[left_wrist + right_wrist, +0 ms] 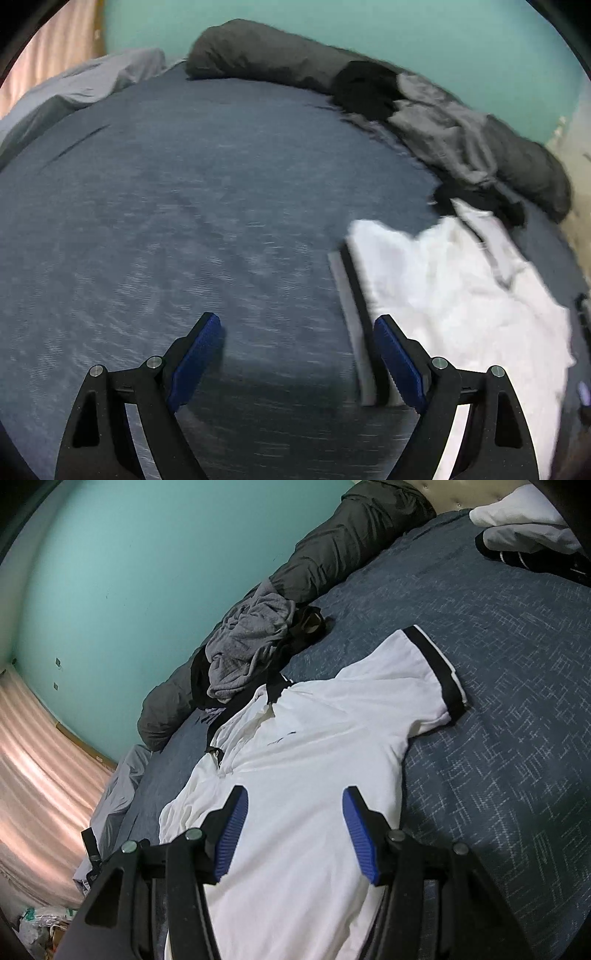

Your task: Fold clothes

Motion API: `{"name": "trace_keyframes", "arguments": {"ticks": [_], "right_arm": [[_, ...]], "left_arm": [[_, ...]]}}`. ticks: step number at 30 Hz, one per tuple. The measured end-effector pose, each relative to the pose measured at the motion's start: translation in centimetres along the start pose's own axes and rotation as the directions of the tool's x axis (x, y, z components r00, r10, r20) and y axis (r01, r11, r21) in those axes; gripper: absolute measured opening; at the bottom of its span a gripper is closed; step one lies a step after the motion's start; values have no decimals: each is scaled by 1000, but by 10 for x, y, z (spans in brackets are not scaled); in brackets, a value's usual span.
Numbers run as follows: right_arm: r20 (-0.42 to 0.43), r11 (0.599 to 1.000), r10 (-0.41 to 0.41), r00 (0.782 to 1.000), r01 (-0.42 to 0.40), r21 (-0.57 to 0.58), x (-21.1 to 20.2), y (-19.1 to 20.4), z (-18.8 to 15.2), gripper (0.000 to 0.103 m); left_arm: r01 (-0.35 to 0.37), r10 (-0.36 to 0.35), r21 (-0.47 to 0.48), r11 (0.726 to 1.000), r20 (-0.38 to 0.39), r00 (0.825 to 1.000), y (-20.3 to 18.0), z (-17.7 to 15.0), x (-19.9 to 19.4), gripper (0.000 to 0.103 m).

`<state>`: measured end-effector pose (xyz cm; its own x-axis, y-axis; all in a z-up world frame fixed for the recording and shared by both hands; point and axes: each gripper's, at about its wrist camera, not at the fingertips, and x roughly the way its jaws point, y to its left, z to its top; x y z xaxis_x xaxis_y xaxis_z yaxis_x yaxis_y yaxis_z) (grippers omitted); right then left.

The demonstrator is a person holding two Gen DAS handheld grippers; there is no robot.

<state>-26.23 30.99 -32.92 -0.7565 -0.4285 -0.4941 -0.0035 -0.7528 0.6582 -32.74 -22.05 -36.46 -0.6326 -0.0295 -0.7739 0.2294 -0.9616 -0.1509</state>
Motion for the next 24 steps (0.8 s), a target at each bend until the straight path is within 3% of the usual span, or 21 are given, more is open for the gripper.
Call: {"name": "trace_keyframes", "arguments": {"ticks": [8, 20, 24], "right_arm": [[-5, 1000, 0, 1000, 0, 2, 1, -1, -1, 54], [-11, 1000, 2, 1000, -1, 14, 1, -4, -2, 55], [-17, 1000, 1, 1000, -1, 16, 2, -3, -4, 55]], "left_arm": [[3, 3, 125, 992, -47, 999, -35, -14, 14, 88], [64, -59, 143, 988, -41, 997, -48, -21, 15, 87], [103, -97, 150, 983, -49, 994, -48, -23, 12, 64]]}}
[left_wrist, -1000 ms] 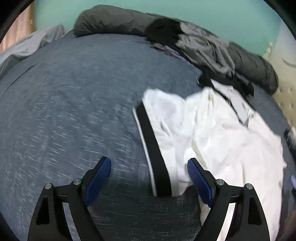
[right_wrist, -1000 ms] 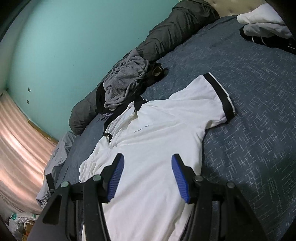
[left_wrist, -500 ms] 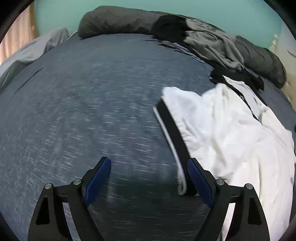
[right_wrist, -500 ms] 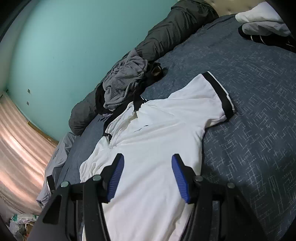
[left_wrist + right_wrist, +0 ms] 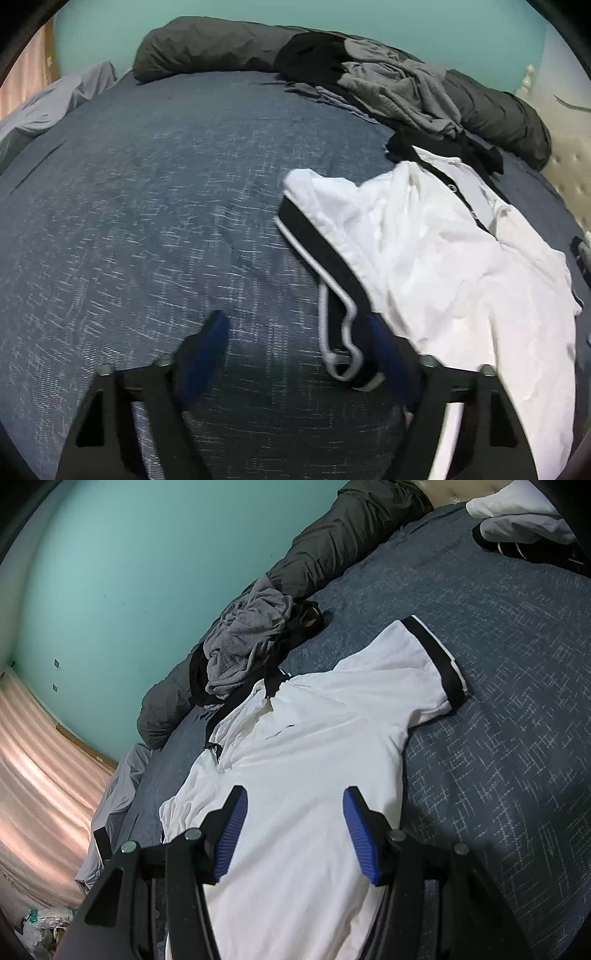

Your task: Fold clothes

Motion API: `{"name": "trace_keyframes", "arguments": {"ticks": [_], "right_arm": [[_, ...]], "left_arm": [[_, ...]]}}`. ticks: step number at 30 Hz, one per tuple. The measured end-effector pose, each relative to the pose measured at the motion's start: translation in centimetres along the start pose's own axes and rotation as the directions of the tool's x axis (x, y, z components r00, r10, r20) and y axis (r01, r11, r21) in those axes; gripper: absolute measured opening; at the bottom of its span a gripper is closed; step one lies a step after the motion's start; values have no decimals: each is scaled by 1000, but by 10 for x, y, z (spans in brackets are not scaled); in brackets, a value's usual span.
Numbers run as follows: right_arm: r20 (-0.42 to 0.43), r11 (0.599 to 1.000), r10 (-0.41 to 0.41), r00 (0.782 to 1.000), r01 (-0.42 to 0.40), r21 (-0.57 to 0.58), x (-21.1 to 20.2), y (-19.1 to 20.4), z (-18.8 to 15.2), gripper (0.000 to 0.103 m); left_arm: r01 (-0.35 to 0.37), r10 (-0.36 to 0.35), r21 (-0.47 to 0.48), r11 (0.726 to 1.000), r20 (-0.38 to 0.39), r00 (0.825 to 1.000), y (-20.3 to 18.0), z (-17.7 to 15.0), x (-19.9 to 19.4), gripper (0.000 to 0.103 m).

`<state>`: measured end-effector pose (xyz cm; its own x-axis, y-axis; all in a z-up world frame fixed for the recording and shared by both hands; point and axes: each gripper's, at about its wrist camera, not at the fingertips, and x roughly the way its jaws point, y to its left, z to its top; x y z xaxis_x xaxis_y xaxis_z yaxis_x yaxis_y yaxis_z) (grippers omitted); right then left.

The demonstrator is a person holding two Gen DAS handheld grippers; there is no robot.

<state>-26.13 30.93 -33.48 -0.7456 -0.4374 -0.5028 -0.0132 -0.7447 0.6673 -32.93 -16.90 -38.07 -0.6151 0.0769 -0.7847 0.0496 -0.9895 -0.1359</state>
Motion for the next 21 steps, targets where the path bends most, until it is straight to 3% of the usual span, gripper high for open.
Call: {"name": "trace_keyframes", "arguments": {"ticks": [1, 6, 8, 9, 21], "right_arm": [[-1, 1000, 0, 1000, 0, 1, 0, 0, 0, 55], [-1, 1000, -2, 1000, 2, 3, 1, 0, -1, 55], [-1, 1000, -2, 1000, 2, 6, 1, -1, -1, 55], [-1, 1000, -3, 1000, 3, 7, 1, -1, -1, 55], [-7, 1000, 20, 1000, -20, 19, 2, 0, 0, 55]], "left_arm": [[19, -19, -2, 1000, -3, 1000, -1, 1, 1, 54], [100, -101, -23, 995, -16, 995, -5, 4, 7, 23], [99, -99, -12, 995, -15, 995, -7, 4, 7, 15], [97, -97, -10, 995, -12, 995, -8, 5, 6, 4], [55, -53, -35, 998, 65, 996, 11, 6, -45, 0]]}}
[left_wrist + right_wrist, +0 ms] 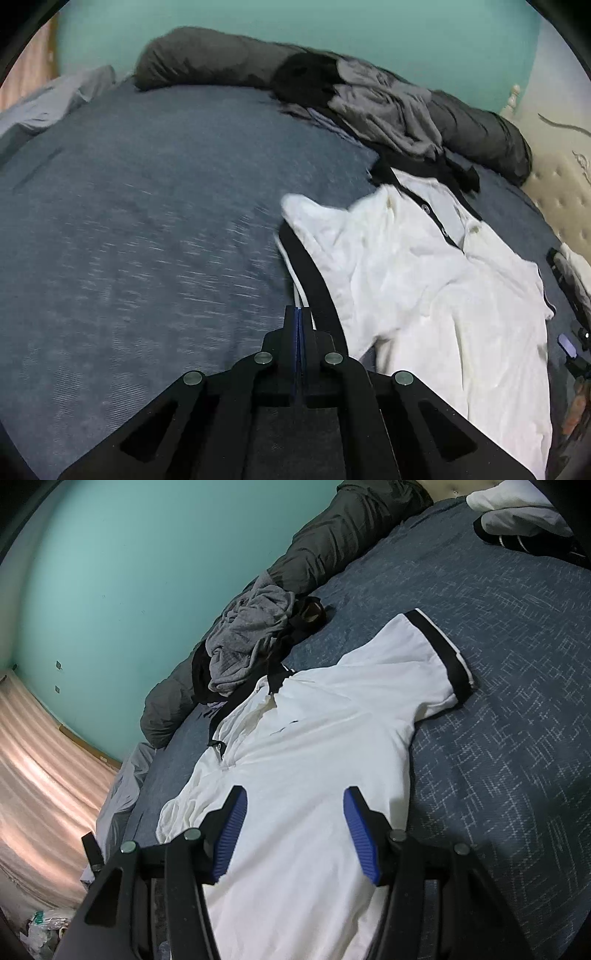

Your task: Fold clothes

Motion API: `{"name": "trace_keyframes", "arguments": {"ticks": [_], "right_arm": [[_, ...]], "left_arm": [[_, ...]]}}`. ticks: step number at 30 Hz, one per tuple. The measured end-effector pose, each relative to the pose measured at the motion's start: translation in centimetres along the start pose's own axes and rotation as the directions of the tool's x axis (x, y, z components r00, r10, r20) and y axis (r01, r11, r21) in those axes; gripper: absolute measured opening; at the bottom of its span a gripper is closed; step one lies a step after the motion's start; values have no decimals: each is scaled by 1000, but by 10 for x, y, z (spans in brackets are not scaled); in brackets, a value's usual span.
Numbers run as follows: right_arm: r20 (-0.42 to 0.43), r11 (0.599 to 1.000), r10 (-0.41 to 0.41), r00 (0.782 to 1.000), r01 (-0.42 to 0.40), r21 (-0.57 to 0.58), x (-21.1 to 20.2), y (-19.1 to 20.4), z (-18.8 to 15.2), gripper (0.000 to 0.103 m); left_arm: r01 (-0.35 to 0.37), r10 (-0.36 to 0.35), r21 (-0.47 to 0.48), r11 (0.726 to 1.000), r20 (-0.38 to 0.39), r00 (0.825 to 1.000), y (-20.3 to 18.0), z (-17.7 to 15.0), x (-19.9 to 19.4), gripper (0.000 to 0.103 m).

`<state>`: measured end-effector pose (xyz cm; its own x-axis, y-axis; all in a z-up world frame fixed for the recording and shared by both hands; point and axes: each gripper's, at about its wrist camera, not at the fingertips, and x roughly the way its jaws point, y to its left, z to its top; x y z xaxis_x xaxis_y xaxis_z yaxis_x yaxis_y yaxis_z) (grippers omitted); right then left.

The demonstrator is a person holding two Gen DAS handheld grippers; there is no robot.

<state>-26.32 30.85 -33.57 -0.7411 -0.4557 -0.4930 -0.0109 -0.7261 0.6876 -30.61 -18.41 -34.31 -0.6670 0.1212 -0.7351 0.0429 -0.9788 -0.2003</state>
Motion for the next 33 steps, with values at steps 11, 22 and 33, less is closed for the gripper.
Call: {"name": "trace_keyframes", "arguments": {"ticks": [11, 22, 33], "right_arm": [[19, 998, 36, 999, -37, 43, -6, -2, 6, 55], [34, 995, 42, 999, -45, 90, -6, -13, 14, 57], [31, 994, 39, 999, -42, 99, -5, -17, 14, 57]], "left_arm": [[-10, 5, -69, 998, -64, 998, 7, 18, 11, 0], [-68, 48, -159, 985, -126, 991, 29, 56, 69, 46], [-18, 2, -113, 993, -140, 990, 4, 59, 86, 54]]}}
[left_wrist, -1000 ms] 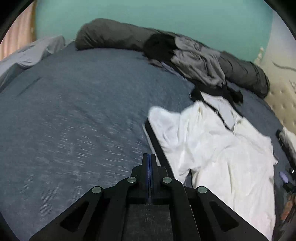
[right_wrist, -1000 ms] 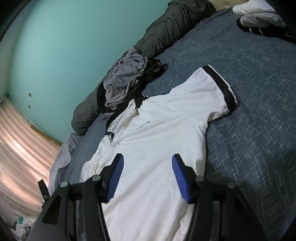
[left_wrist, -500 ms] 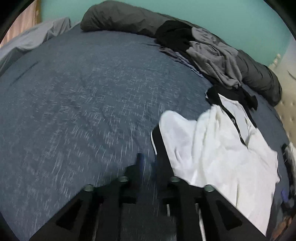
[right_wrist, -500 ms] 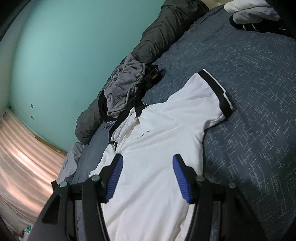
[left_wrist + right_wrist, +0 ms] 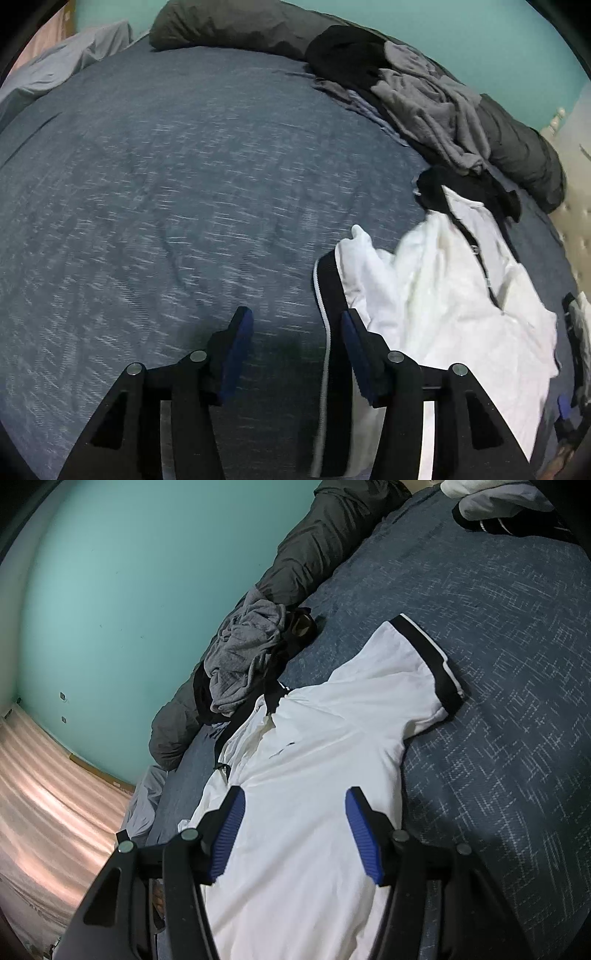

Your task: Fold clothes

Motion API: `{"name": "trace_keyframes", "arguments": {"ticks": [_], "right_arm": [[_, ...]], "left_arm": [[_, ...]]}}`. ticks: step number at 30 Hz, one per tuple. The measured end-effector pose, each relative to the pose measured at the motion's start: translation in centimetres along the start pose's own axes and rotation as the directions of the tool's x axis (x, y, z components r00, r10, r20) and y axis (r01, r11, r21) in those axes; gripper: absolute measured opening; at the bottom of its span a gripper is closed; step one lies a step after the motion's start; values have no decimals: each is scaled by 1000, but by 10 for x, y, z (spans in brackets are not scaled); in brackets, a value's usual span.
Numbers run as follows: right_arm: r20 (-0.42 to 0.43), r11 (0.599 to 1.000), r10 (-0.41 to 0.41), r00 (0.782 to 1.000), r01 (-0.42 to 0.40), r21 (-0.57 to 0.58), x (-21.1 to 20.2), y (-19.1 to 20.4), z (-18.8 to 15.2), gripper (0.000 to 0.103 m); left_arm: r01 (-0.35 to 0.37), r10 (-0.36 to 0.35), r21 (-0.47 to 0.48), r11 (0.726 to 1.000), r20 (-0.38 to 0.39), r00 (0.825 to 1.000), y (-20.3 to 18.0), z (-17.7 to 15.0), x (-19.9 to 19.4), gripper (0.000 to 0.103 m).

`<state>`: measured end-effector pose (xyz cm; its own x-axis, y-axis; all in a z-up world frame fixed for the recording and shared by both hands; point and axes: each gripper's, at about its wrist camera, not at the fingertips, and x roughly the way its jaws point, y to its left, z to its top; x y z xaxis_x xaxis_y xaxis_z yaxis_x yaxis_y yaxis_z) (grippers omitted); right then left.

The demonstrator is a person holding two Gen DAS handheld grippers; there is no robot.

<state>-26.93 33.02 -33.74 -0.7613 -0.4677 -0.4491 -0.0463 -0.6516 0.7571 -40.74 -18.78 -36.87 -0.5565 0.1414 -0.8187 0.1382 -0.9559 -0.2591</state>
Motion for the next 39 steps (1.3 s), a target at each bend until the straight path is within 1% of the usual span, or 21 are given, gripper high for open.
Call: {"name": "trace_keyframes", "arguments": {"ticks": [3, 8, 12, 16, 17, 20, 23, 26, 29, 32, 36, 39], "right_arm": [[-2, 1000, -1, 1000, 1, 2, -1, -1, 0, 57], [0, 1000, -1, 1000, 1, 9, -1, -1, 0, 58], [-1, 1000, -2, 1000, 2, 14, -1, -2, 0, 58], [-6, 1000, -3, 1000, 4, 19, 0, -2, -1, 58], [-6, 1000, -4, 1000, 4, 20, 0, -2, -1, 58], [-6, 1000, -4, 1000, 5, 20, 0, -2, -1, 58], [-3, 1000, -5, 1000, 5, 26, -2, -3, 0, 58], [0, 1000, -8, 1000, 8, 30, -1, -5, 0, 58], [-5, 999, -8, 1000, 8, 32, 0, -5, -1, 58], [-8, 1000, -8, 1000, 9, 28, 1, -5, -1, 58], [-8, 1000, -11, 1000, 12, 25, 1, -5, -1, 58], [-12, 999, -14, 1000, 15, 30, 3, -6, -2, 58]], "left_arm": [[-7, 7, 33, 999, 6, 1000, -10, -2, -1, 54], [12, -14, 87, 996, 19, 1000, -23, -8, -10, 54], [33, -35, 88, 996, 20, 999, -27, -12, -15, 55], [56, -59, 113, 992, 22, 998, -32, -16, -18, 55], [53, -56, 124, 991, 20, 998, -35, -16, -16, 55], [35, -37, 110, 993, 22, 999, -32, -11, -12, 55], [35, -38, 39, 999, 72, 997, -20, -3, -22, 55], [-46, 46, 5, 999, 100, 994, -6, 4, -26, 55], [-106, 107, -19, 994, 62, 992, 6, 7, -13, 55], [-101, 102, -12, 995, 30, 994, 5, 7, -1, 55], [-85, 83, 60, 995, 30, 996, -14, 6, 3, 56], [-74, 72, 78, 994, 28, 997, -24, 5, 4, 56]]}}
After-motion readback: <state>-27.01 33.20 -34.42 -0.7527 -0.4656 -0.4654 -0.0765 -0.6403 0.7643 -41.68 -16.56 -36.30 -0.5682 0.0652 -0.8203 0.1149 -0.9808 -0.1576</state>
